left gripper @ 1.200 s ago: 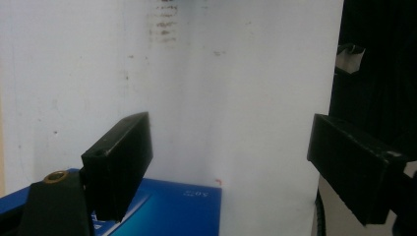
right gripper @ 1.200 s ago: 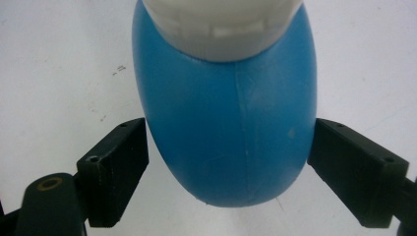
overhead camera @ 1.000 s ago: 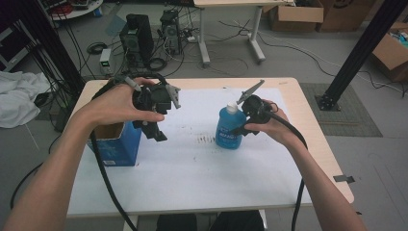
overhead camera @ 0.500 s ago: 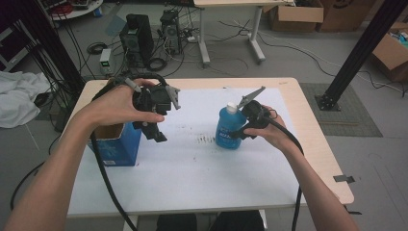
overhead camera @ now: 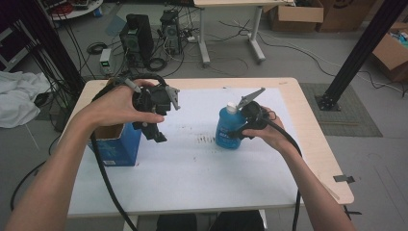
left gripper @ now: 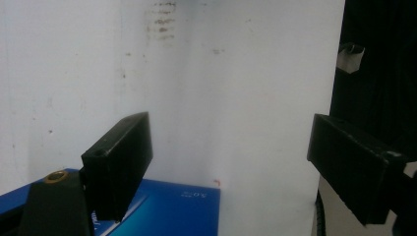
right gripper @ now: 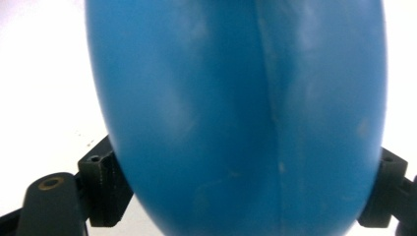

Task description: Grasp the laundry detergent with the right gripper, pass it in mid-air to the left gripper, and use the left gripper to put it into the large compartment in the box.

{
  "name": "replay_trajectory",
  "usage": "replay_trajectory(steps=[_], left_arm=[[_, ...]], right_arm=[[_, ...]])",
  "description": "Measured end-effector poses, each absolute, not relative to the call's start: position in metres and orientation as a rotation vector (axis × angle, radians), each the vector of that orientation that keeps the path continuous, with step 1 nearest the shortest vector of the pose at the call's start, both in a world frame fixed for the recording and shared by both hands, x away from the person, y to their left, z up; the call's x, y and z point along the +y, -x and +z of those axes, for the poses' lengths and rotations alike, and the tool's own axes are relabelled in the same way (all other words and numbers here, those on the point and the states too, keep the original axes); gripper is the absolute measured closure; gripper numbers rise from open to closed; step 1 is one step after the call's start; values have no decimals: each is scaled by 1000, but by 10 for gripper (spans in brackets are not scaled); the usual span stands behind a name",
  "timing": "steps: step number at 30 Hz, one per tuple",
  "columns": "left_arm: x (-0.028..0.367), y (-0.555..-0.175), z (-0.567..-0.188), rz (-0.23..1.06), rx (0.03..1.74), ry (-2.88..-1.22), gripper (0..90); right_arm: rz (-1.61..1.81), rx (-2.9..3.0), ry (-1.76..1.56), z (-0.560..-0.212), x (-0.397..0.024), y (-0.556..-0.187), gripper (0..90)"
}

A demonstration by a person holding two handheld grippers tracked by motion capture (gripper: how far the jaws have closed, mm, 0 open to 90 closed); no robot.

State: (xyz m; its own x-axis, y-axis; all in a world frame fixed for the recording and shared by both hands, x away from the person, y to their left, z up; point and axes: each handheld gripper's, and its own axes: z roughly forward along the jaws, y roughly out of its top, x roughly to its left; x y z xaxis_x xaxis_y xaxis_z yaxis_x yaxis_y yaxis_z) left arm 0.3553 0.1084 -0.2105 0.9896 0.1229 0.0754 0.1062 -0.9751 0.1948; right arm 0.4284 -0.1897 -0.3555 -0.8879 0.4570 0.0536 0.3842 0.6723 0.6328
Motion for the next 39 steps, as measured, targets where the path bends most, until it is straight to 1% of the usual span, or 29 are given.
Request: replay_trajectory(steps=[7,10,20,26,32,34,36,38,39], left_arm=[[108,-355,-211,130,173,-2941,178],[108,-355,-211,127,172,-2943,178],[109,-356,-212,126,176,-2938,178],[109,-356,-213,126,178,-2938,179],[110,-356,-214,125,180,-2938,178],[109,-356,-214,124,180,-2939,178],[109,-356,-213,123,178,-2942,178],[109,-356,-214,123,179,-2940,178],[109,-356,-214,123,179,-2940,178]], right_arm=[[1030,2754,-700,-356,-190,-429,178],[1045,2749,-682,-357,-190,-428,211],[1065,2741,-682,-362,-192,-427,218],[1064,2748,-692,-369,-192,-426,243],[1072,2744,-694,-372,-192,-426,280],[1076,2741,-693,-372,-192,-426,310],[1078,2738,-693,-372,-192,-426,316],[1083,2734,-692,-372,-192,-426,352],[1083,2734,-692,-372,-192,-426,352]])
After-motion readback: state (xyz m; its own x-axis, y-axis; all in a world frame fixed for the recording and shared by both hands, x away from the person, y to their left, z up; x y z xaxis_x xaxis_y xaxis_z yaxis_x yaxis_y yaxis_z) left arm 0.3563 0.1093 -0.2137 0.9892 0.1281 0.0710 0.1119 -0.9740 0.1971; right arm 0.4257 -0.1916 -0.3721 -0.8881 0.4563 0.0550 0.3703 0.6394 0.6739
